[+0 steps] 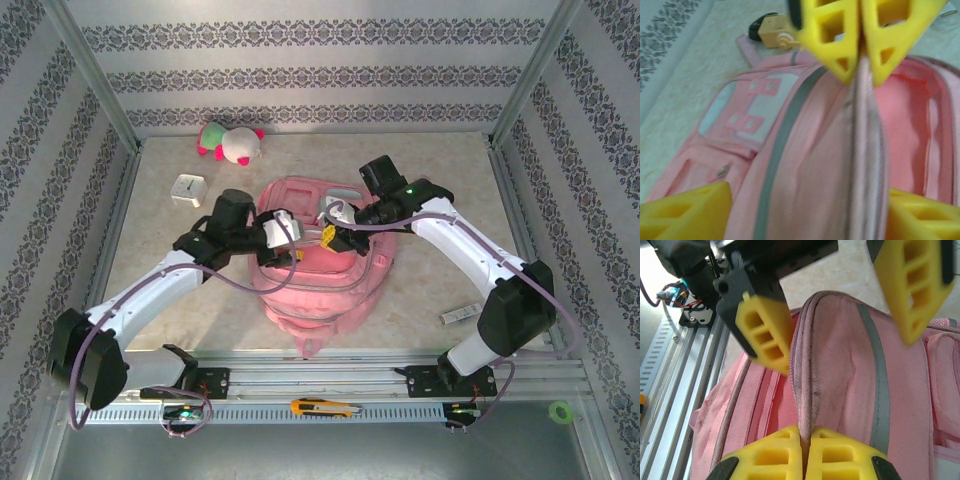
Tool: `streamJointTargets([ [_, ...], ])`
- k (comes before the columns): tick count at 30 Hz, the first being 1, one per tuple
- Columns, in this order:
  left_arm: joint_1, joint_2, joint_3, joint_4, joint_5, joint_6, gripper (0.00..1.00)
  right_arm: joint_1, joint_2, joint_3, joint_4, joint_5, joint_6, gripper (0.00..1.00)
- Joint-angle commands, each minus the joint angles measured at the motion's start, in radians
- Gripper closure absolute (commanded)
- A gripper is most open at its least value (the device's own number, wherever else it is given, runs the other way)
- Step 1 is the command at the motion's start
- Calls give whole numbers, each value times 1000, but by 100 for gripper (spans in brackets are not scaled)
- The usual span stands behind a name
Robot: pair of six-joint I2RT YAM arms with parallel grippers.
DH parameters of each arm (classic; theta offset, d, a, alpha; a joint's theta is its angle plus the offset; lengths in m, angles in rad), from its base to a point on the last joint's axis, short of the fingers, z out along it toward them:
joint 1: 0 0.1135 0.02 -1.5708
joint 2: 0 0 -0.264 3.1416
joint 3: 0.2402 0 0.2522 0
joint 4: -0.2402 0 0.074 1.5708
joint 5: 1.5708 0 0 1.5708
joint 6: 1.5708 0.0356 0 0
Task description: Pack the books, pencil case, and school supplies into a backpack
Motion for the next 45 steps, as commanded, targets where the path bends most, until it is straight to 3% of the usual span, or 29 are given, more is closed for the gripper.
streamJointTargets([
  [1,-22,3,31,73,-22,18,56,-1,24,65,-1,-93,-51,100],
  [4,-24,-38,25,74,-50,-52,86,-21,60,98,0,-94,-55,100],
  [9,-44,-149,-42,24,-189,-172,100,-61,143,200,3,-101,-33,100],
  [12,-45,-177,-75,37,-231,-262,100,-78,177,252,4,-98,-3,100],
  [16,-45,-152,-55,67,-305,-365,100,-91,148,257,41,-30,129,66],
  [19,-43,-115,-22,66,-313,-390,100,-117,73,195,103,158,325,46],
  [22,-40,-90,3,70,-295,-409,100,-200,-4,124,111,310,498,34],
  [26,-37,-76,30,79,-292,-455,100,-402,-47,42,87,431,739,20],
  [29,-32,-70,51,80,-286,-507,100,-527,-41,-20,84,495,847,21],
  [31,-31,-66,62,87,-270,-544,100,-558,-29,-56,98,605,868,19],
  [36,-31,-59,66,126,-271,-594,100,-578,92,-42,99,741,901,13],
  [45,-30,-46,69,150,-276,-605,99,-576,285,67,125,782,886,4],
])
